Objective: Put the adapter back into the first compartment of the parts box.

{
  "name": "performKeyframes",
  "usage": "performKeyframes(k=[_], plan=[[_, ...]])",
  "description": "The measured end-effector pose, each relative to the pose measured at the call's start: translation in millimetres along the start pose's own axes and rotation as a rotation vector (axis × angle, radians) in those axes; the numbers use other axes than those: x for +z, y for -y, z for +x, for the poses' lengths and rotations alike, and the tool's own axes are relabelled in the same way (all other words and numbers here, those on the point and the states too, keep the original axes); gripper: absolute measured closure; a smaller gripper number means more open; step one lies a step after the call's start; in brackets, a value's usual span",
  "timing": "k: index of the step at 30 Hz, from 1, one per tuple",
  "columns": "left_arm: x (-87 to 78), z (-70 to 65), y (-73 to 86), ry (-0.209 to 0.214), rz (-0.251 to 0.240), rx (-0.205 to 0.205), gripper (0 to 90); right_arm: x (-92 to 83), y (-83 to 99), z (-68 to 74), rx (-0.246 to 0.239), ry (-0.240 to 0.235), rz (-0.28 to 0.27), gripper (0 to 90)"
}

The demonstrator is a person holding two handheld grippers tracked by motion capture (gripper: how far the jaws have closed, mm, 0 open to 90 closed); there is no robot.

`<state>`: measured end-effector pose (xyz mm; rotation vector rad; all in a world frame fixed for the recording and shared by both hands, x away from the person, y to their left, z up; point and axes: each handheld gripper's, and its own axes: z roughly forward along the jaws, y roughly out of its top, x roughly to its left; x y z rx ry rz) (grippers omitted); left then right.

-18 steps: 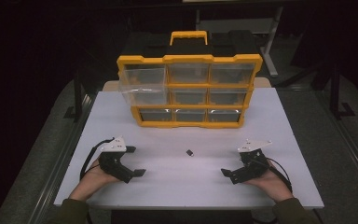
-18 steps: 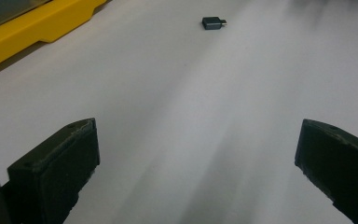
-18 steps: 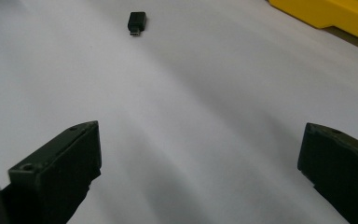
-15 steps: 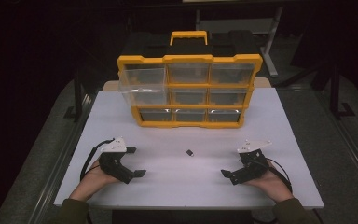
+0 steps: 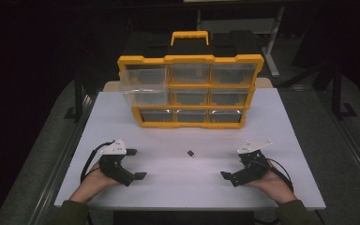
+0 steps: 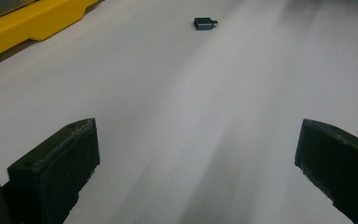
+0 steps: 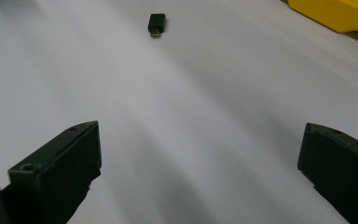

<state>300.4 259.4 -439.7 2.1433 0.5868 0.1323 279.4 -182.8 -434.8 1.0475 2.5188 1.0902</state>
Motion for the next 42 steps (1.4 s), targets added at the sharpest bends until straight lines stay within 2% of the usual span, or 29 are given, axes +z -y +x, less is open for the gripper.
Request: performKeyframes(k=[13,42], plan=[[-1.0,-0.1,-0.3,0.013,-0.017,-0.007,0.0,-2.0,-12.8,-2.2,0.009,-0.010,-0.006,0.0],[0.3,-3.1,-1.3,0.024,-0.021,-0.008,0.0,2.5,-34.7,-1.1,-0.019,-0.023,0.006,0.0]])
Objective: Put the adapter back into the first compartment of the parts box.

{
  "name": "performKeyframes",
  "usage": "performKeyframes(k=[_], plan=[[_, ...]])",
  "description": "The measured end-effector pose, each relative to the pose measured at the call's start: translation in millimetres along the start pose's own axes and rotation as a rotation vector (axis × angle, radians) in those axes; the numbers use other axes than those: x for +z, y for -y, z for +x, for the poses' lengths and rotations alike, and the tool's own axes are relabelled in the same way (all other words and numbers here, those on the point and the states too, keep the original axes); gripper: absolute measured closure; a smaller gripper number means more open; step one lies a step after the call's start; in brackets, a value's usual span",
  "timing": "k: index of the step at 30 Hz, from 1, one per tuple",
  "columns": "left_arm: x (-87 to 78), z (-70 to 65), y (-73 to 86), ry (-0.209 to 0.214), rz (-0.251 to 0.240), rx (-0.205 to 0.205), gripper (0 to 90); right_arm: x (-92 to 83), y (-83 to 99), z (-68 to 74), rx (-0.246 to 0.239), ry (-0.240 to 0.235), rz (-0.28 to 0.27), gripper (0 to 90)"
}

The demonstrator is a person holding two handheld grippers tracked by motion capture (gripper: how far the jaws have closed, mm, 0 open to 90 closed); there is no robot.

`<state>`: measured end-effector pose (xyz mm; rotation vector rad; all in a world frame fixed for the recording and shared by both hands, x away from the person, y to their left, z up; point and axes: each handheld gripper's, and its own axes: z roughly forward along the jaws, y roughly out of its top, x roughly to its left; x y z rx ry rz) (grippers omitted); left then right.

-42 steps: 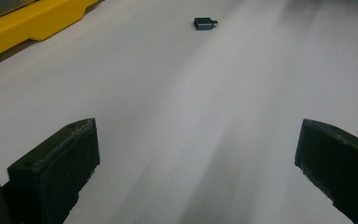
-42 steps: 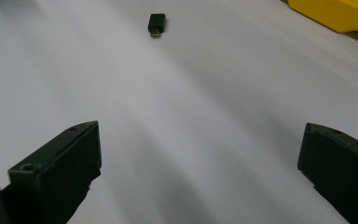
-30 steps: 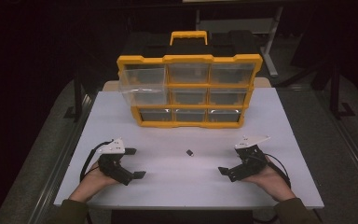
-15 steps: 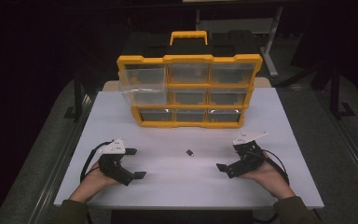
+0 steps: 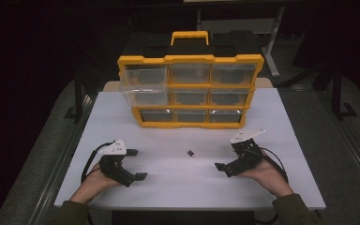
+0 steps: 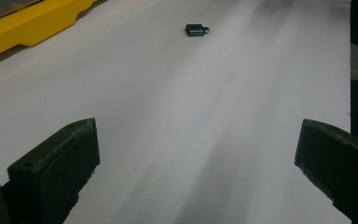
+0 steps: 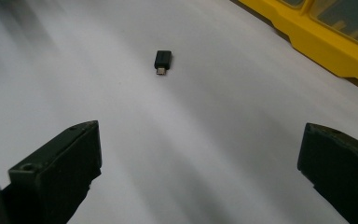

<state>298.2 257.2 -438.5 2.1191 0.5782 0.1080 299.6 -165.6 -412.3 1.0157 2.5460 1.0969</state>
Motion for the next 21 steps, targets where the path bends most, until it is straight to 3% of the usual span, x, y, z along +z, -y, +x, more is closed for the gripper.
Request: performKeyframes(k=[21], plan=[[0.4,-0.9,-0.6,0.009,-0.001,0.004,0.0,6.2,-9.9,2.0,-0.010,-0.015,0.021,0.0]])
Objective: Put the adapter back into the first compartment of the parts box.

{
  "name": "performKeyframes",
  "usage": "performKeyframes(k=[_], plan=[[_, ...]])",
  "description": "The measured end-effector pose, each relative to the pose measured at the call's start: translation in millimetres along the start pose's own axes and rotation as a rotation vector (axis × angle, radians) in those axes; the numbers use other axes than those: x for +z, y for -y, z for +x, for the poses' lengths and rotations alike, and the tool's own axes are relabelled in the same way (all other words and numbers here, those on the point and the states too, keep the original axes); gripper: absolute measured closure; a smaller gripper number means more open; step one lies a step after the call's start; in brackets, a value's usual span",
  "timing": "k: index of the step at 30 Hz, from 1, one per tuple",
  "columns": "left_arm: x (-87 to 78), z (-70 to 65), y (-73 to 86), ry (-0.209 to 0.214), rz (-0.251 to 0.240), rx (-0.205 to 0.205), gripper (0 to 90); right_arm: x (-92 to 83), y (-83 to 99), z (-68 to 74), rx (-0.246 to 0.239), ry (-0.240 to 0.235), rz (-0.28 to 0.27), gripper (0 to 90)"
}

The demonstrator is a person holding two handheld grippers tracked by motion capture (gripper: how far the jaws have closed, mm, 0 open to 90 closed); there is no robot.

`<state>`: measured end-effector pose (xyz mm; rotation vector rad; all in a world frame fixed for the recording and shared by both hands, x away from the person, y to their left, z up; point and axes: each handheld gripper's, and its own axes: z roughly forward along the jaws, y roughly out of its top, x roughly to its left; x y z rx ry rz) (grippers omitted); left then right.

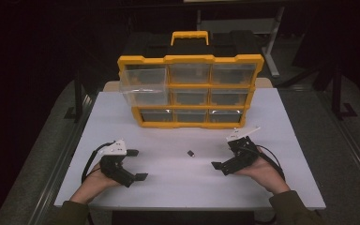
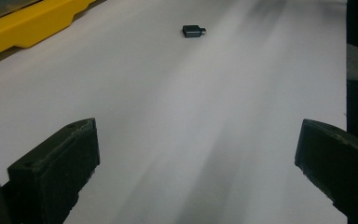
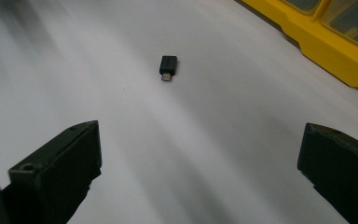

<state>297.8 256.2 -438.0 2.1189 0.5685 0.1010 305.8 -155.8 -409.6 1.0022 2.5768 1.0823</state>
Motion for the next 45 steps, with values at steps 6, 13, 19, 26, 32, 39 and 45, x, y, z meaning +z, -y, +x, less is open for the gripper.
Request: performKeyframes(k=[6,13,19,26,32,39,45], plan=[[0.4,-0.5,-0.2,0.001,-0.001,0.001,0.0,1.1,-2.6,0.4,-0.002,-0.008,0.005,0.0],[1.7,-1.1,-0.5,0.004,-0.002,0.003,0.0,2.2,-7.0,0.8,-0.007,-0.017,0.012,0.0],[1.8,-1.3,-0.4,0.010,0.004,-0.003,0.0,4.0,-11.0,0.4,-0.009,-0.026,0.019,0.0],[2.5,-1.8,-0.9,0.010,0.007,-0.003,0.0,7.9,-16.8,-0.1,-0.012,-0.040,0.025,0.0],[3.1,-1.7,-1.2,0.019,0.020,0.002,0.0,11.0,-22.3,0.2,-0.010,-0.042,0.037,0.0],[3.1,-2.2,-1.2,0.016,0.016,0.002,0.0,14.8,-29.9,-0.1,-0.017,-0.044,0.037,0.0],[2.9,-1.7,-0.5,0.006,0.015,0.005,0.0,18.7,-35.2,-0.1,-0.024,-0.044,0.040,0.0]])
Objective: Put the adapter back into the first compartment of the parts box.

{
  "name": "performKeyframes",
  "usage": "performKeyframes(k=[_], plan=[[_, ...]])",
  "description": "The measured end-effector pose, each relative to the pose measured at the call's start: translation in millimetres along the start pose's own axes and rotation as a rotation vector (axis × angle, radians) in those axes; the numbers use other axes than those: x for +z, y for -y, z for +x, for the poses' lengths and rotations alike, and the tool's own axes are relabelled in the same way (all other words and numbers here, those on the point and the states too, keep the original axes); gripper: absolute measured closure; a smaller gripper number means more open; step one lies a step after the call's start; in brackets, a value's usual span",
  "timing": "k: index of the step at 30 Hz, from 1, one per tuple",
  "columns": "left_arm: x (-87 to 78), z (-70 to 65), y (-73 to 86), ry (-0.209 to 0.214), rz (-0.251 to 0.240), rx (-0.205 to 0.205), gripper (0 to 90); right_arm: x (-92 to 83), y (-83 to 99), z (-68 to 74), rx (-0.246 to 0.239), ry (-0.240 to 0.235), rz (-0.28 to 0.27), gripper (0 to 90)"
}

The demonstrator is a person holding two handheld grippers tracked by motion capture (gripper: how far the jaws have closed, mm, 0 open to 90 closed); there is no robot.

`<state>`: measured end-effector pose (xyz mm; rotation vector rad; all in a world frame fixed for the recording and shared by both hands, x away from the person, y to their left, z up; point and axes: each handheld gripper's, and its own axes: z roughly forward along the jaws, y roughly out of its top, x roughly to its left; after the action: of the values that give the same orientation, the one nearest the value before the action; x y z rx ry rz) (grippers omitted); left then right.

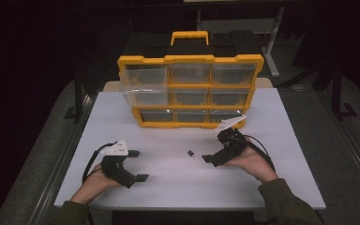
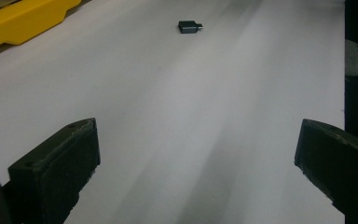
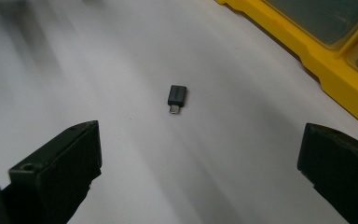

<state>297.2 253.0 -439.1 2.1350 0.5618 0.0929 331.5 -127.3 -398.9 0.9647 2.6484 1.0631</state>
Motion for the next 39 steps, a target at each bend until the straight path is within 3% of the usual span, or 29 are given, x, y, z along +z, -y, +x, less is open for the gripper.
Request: performKeyframes(k=[39], plan=[[-0.2,-0.1,0.2,0.000,0.000,-0.001,0.0,13.2,-31.1,3.2,-0.025,-0.013,0.016,0.0]])
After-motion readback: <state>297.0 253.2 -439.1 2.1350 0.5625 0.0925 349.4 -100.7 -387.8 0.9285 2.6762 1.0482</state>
